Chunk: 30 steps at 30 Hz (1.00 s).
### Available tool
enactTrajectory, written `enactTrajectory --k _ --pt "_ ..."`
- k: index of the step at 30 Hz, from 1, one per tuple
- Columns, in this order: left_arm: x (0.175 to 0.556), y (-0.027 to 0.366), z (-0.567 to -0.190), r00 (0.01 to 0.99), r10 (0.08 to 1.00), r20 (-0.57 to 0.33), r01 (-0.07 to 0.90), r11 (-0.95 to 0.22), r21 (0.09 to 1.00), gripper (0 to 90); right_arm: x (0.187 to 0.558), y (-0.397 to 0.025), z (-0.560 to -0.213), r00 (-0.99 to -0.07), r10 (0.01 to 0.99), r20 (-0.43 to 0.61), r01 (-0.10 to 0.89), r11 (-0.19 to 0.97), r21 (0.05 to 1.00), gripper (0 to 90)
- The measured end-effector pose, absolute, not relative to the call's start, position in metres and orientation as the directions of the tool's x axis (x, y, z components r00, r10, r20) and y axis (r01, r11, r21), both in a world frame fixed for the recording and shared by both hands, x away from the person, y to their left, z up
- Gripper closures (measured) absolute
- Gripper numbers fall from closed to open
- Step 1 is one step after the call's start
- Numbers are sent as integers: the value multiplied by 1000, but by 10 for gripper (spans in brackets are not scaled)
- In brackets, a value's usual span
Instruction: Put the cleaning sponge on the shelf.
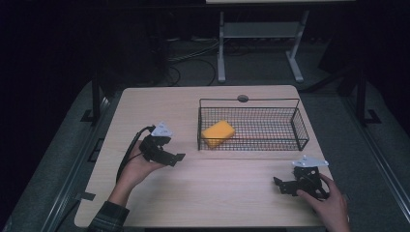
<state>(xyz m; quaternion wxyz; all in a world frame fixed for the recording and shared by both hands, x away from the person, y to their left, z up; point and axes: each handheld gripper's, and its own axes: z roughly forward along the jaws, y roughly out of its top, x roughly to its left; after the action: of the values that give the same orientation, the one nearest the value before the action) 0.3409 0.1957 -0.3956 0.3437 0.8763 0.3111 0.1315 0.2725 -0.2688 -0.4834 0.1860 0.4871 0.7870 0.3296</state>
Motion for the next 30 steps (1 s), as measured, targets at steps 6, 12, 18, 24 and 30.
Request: enactTrajectory --k 6,12,18,24,30 --pt "318 206 -410 761 648 33 452 -566 689 151 273 -269 -483 -456 889 28 644 308 700 12" --pt "300 218 -424 739 672 45 458 -550 698 151 272 -269 -483 -456 890 29 645 307 700 12" --pt "285 232 -440 712 699 70 471 -549 691 151 272 -269 -483 -455 890 29 644 307 700 12" --pt "278 243 -456 696 716 51 507 -541 671 141 272 -269 -483 -454 890 28 645 307 700 12" --pt "279 248 -463 689 723 41 528 -540 655 135 272 -268 -483 -454 891 28 645 306 700 12"
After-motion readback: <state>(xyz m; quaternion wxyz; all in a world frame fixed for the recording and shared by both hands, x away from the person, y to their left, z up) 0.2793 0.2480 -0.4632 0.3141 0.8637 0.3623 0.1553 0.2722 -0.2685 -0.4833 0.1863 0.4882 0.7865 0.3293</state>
